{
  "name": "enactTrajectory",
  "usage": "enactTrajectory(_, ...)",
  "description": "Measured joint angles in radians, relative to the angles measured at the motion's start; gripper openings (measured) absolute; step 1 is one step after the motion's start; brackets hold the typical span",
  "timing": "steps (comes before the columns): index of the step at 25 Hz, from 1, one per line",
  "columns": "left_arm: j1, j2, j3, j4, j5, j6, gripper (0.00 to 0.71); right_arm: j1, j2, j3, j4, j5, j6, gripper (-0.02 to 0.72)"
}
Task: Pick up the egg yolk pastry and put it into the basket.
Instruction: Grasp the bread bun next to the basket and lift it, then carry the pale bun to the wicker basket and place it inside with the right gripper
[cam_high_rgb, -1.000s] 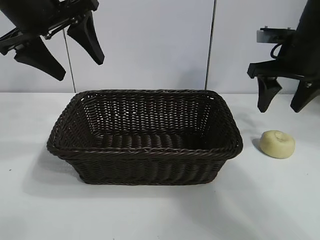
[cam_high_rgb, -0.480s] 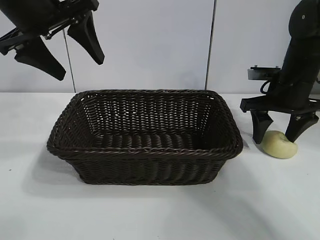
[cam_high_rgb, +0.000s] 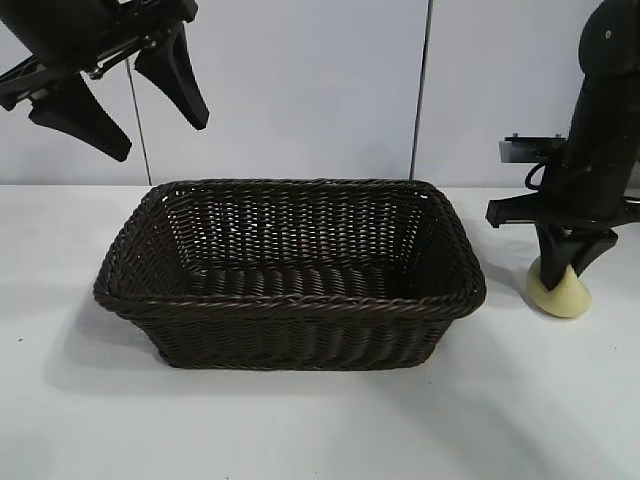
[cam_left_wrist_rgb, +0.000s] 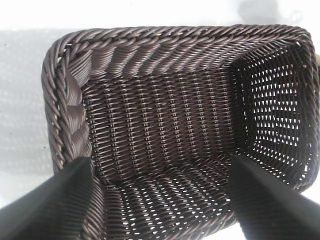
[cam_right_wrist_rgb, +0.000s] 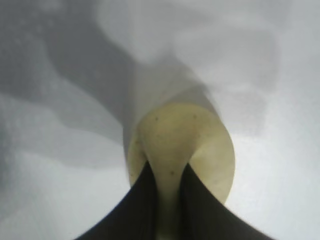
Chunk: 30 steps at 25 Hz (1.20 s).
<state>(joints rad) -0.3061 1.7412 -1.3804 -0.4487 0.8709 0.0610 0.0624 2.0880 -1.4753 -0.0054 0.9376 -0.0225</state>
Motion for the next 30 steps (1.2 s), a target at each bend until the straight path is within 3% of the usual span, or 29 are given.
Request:
enactTrajectory(6,0.0,0.0,0.0,0.0,0.002,0.0,0.549,0.0,-0.143,0.002,0.005,0.021,0.0,0.062)
enactTrajectory(13,0.0,0.0,0.0,0.0,0.016,0.0,0.549,0.0,-0.288,0.002,0.075,0.05,-0.001,0.062)
enactTrajectory(23,0.0,0.0,0.0,0.0,0.02,0.0,0.549,0.003,-0.308,-0.079,0.264,0.11,-0.069,0.057)
enactTrajectory(30,0.0,0.0,0.0,0.0,0.023,0.0,0.549,0.098,-0.308,-0.084,0.262,0.11,-0.076,0.057)
